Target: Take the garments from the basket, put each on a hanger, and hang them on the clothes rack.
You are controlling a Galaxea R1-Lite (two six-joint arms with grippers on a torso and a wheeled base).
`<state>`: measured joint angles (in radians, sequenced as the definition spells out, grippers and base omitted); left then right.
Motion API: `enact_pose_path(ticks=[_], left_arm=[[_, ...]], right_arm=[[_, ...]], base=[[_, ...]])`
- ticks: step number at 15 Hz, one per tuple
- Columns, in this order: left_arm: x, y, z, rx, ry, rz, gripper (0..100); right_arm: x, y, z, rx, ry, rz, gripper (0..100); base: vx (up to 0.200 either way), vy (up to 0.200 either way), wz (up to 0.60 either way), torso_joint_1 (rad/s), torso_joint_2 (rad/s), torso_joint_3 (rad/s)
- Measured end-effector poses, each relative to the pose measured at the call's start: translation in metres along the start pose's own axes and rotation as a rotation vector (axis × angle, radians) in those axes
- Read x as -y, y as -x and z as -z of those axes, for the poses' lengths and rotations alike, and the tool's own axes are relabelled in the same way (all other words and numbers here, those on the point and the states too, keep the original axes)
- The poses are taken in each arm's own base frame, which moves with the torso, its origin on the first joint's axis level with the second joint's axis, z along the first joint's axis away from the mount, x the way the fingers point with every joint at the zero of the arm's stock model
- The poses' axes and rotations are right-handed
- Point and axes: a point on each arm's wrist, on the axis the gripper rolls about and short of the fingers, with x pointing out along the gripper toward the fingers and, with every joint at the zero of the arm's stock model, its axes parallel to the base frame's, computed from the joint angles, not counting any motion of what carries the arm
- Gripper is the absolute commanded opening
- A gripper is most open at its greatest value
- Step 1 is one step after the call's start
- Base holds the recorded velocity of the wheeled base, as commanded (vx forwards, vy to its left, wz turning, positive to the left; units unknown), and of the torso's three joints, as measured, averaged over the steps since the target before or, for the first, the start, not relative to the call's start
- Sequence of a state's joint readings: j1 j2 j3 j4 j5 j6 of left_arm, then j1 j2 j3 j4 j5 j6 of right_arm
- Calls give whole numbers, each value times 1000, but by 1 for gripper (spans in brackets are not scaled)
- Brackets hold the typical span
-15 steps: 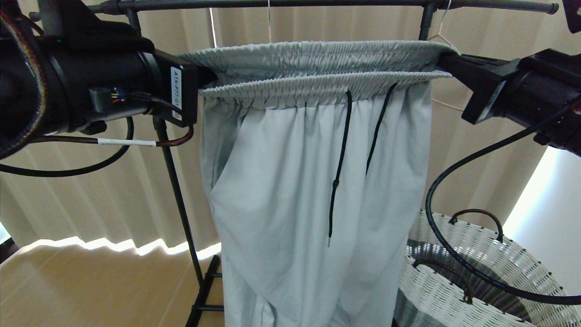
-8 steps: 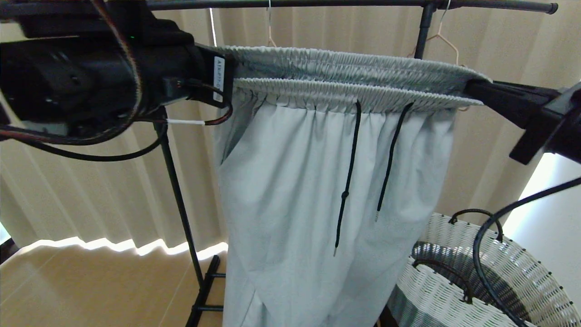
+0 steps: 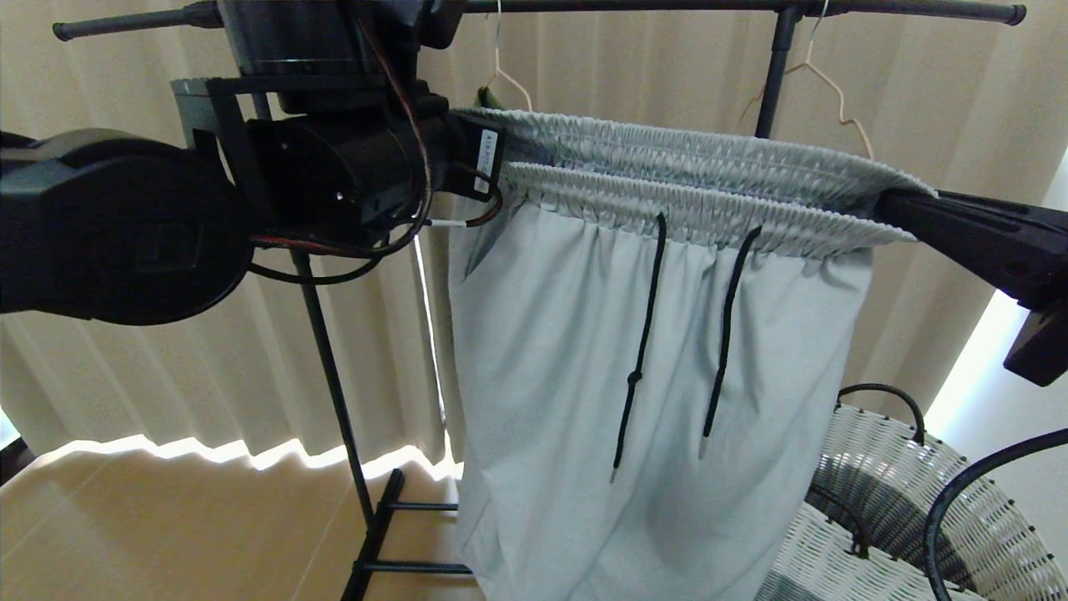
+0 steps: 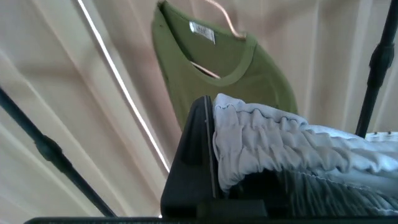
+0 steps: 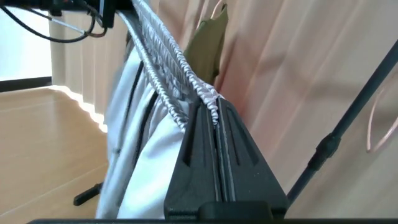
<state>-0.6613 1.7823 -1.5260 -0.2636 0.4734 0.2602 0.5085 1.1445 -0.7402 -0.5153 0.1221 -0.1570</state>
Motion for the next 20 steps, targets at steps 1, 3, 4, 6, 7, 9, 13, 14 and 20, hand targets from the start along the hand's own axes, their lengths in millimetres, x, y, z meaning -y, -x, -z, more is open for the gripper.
enact_pose_path(ticks=[1, 3, 4, 6, 7, 9, 13, 14, 20], left_arm=[[1, 0, 2, -8, -5, 1, 0], [-2, 7, 7, -37, -21, 9, 0], [-5, 14, 9, -55, -31, 20, 0], [-10, 29, 16, -92, -53, 55, 0], [-13, 41, 20, -113, -66, 95, 0], [-19, 68, 25, -147, -88, 196, 0], [-32, 119, 19, -140, -94, 392, 0], [-34, 129, 15, -113, -88, 438, 0], [-39, 153, 8, -46, -78, 492, 0]], right_arm=[[1, -2, 1, -5, 1, 8, 0], [11, -11, 6, -23, 4, 52, 0], [16, -16, 8, -27, 7, 77, 0], [26, -27, 8, -1, 13, 114, 0], [31, -36, 6, 27, 14, 129, 0], [42, -61, 1, 105, 13, 150, 0], [56, -106, 1, 198, -8, 163, 0], [58, -115, 3, 210, -17, 164, 0], [61, -134, 16, 188, -25, 160, 0]], base=[[0, 0, 0, 0, 0, 0], [0, 0, 0, 0, 0, 0], [0, 0, 0, 0, 0, 0], [0, 0, 0, 0, 0, 0], [0, 0, 0, 0, 0, 0], [0, 0, 0, 0, 0, 0], [0, 0, 0, 0, 0, 0], [0, 0, 0, 0, 0, 0], [0, 0, 0, 0, 0, 0]])
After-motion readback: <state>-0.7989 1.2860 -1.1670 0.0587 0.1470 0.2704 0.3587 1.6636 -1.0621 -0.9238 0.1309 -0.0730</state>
